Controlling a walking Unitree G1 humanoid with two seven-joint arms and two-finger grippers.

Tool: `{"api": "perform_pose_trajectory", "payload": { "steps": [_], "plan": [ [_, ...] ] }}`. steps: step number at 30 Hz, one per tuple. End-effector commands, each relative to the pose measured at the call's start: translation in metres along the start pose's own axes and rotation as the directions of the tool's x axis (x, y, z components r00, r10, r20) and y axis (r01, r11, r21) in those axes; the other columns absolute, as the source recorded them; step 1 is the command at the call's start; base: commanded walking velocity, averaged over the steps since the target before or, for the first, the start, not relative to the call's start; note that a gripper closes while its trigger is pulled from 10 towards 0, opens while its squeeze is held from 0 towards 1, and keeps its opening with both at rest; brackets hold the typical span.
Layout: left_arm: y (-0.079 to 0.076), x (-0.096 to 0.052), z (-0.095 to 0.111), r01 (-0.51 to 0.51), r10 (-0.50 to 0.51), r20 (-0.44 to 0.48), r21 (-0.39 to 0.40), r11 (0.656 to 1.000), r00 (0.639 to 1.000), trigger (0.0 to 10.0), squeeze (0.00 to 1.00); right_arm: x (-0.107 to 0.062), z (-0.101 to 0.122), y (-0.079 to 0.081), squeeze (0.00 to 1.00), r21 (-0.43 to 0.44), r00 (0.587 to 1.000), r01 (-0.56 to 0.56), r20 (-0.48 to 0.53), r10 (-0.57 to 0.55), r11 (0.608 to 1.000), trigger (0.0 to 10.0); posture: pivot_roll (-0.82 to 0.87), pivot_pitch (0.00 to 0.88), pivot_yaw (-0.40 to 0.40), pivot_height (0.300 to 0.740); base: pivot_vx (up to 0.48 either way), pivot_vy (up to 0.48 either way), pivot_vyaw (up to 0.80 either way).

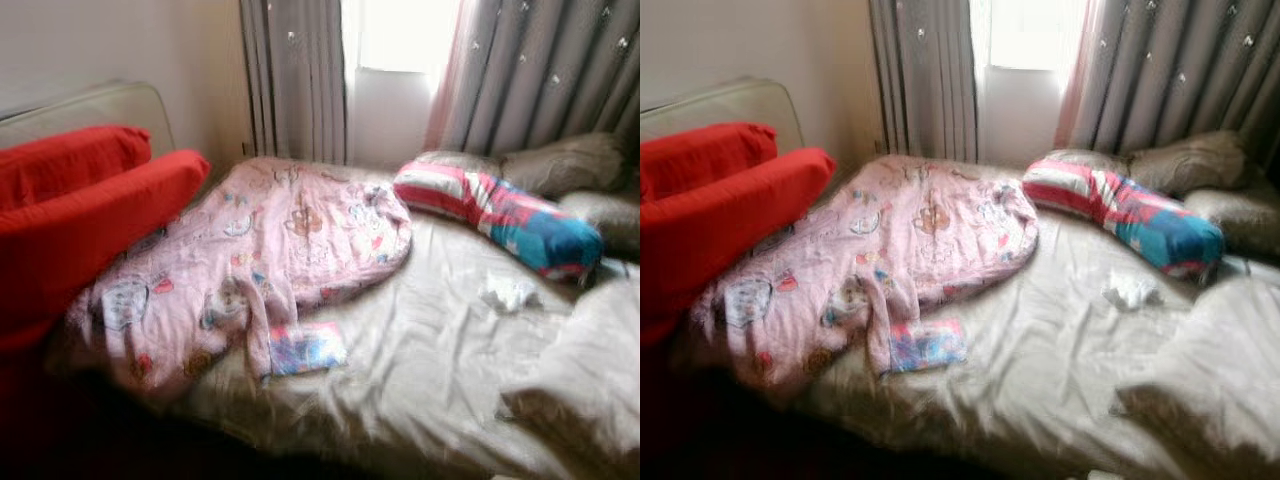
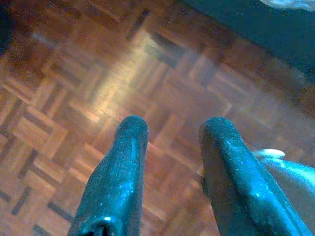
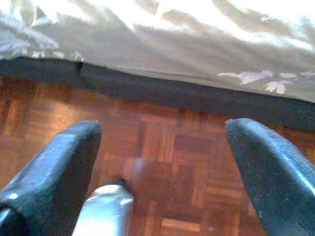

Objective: Clean up the room

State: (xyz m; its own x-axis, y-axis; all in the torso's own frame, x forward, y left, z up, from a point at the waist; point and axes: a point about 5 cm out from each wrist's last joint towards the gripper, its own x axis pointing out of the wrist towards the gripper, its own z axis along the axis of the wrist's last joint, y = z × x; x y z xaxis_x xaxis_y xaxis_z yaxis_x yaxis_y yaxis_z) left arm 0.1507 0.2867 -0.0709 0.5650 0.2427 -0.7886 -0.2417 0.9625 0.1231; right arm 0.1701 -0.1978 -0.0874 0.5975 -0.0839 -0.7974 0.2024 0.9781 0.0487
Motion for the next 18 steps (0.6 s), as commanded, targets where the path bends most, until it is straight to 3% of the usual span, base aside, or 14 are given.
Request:
{"api": "perform_pose_trajectory", "payload": {
  "steps": [1, 13, 18],
  "plan": [
    [-0.0030, 0.0012, 0.0033, 0.009, -0.009, 0.006, 0.001, 1.000, 1.000, 10.0, 0.00, -0.0007, 0.0025, -0.0089, 0.00, 0.015, 1.000, 0.026, 0.014, -0.026, 1.000, 10.0, 0.03, 0.000, -0.036, 0.740, 0.000, -0.307, 0.00],
    [-0.0049, 0.0018, 0.0053, 0.007, -0.007, 0.015, -0.018, 1.000, 1.000, 10.0, 0.00, 0.0001, 0.0066, -0.0103, 0.00, 0.022, 0.999, 0.037, 0.024, -0.037, 0.999, 10.0, 0.03, 0.000, -0.045, 0.740, 0.000, -0.311, 0.00],
    [-0.0049, 0.0018, 0.0044, 0.004, -0.003, 0.010, -0.031, 1.000, 1.000, 10.0, 0.00, 0.0002, 0.0072, -0.0114, 0.00, 0.025, 0.999, 0.044, 0.019, -0.044, 0.999, 10.0, 0.03, 0.000, -0.046, 0.740, 0.000, 0.000, -0.16]
  ]
}}
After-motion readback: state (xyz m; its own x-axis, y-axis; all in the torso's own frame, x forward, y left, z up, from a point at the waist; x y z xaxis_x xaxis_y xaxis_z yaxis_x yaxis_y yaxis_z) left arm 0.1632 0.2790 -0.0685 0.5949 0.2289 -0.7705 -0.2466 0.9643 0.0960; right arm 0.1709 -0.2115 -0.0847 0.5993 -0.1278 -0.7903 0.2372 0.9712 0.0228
